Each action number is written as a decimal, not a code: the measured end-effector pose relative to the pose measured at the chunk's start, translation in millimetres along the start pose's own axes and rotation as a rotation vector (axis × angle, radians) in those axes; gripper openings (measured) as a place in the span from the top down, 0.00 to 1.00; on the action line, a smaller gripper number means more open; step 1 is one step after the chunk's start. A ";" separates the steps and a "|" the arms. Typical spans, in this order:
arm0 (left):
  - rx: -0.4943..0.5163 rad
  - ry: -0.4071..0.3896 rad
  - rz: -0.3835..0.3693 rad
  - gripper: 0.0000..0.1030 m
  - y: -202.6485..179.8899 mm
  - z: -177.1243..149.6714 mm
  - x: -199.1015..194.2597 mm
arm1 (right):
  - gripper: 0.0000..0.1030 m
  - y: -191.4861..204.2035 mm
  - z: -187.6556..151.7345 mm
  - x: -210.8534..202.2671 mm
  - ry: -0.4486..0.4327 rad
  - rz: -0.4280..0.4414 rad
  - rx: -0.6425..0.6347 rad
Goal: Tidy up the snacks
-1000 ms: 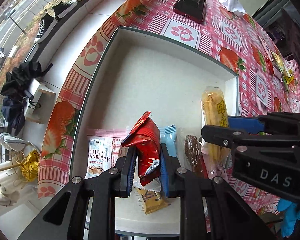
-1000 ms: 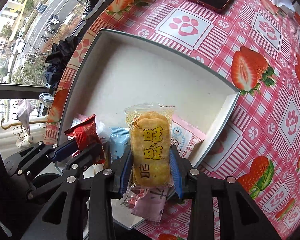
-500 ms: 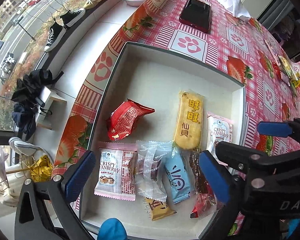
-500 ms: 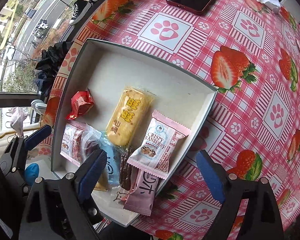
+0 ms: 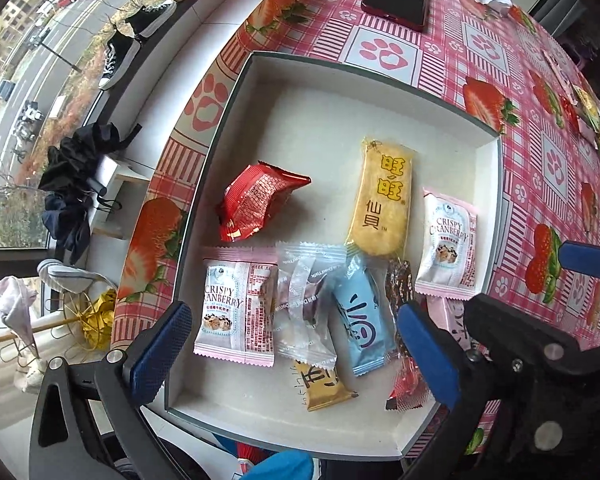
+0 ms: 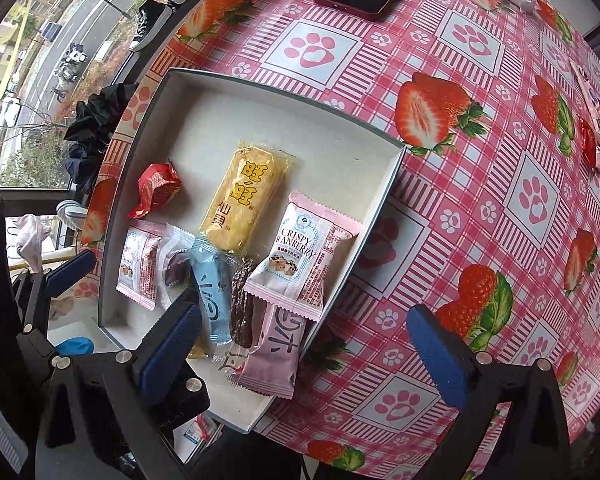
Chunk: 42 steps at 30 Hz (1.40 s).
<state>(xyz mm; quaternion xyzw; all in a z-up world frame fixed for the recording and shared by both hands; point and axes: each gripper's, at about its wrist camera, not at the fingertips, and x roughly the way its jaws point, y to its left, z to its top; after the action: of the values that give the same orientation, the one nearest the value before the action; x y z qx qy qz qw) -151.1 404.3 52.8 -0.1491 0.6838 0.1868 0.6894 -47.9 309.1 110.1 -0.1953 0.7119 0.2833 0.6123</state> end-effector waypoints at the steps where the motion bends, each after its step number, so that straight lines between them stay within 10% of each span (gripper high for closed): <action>1: 0.004 0.003 0.001 0.00 -1.7 -2.0 -0.2 | 0.00 2.1 1.1 0.9 0.002 -0.001 -0.005; 42: 0.033 -0.019 -0.004 0.00 -22.0 -23.6 -23.8 | 0.00 6.0 -17.4 -9.5 -0.013 0.003 -0.034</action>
<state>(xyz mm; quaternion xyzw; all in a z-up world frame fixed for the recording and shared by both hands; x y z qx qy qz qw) -161.7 372.7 75.1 -0.1373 0.6801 0.1755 0.6984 -63.2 301.8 121.9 -0.2028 0.7034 0.2975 0.6129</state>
